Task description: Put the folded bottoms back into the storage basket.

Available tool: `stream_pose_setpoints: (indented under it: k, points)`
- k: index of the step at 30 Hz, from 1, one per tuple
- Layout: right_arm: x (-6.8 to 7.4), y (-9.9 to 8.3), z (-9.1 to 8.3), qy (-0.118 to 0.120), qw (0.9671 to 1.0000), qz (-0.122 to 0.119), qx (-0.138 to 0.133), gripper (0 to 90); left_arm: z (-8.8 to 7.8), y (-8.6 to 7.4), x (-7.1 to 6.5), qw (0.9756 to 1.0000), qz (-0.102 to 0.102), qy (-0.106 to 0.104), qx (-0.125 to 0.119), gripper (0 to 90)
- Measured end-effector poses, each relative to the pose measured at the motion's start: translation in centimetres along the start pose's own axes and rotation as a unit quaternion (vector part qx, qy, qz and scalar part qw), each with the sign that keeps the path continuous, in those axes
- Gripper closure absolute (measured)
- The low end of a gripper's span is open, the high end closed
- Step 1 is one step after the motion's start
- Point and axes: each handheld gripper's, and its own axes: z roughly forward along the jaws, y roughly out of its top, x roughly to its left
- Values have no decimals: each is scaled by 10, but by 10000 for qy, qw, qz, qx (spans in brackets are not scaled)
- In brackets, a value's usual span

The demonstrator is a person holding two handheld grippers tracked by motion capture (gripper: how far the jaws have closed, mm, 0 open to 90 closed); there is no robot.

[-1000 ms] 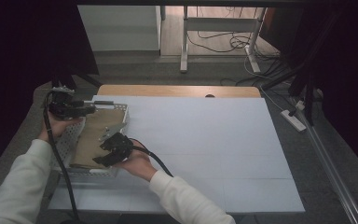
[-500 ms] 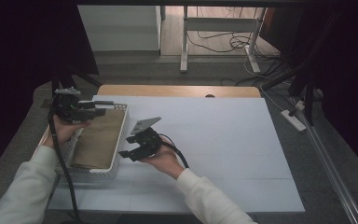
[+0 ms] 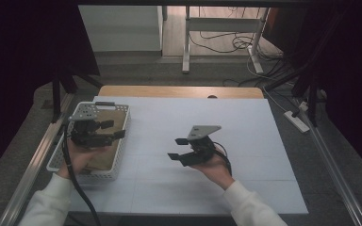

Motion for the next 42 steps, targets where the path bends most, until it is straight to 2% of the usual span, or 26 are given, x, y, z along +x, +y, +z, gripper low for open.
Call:
stream_pose_setpoints:
  k: [5,8,11,14,17,20,26,30,35,42]
  points:
    - [-9,-28,-40,-262,9996,77,6,369,2,-14,-24,9999,59,-27,130,283]
    - [-15,-47,-63,-452,9988,206,-30,368,2,-25,-35,10000,32,-34,88,278]
    - [-20,-63,-83,-611,9975,342,-89,366,3,-34,-45,9998,127,-32,152,274]
    - [-22,-77,-98,-730,9964,413,-98,361,3,-40,-53,9994,284,-29,193,270]
    - [-23,-88,-110,-875,9954,391,-37,358,3,-45,-58,9992,342,-82,192,268]
    - [-25,-97,-120,-945,9943,485,-20,358,4,-49,-59,9992,306,-123,215,263]
    - [-29,-106,-135,-1098,9918,639,-152,358,5,-54,-57,9992,242,-99,288,263]
    - [-29,-105,-136,-1118,9920,562,-179,358,6,-55,-56,9993,222,-93,302,262]
    - [-26,-104,-132,-1097,9931,411,-82,357,5,-55,-56,9993,211,-115,285,262]
    - [-26,-105,-133,-1105,9931,393,-48,356,6,-54,-55,9993,200,-163,276,261]
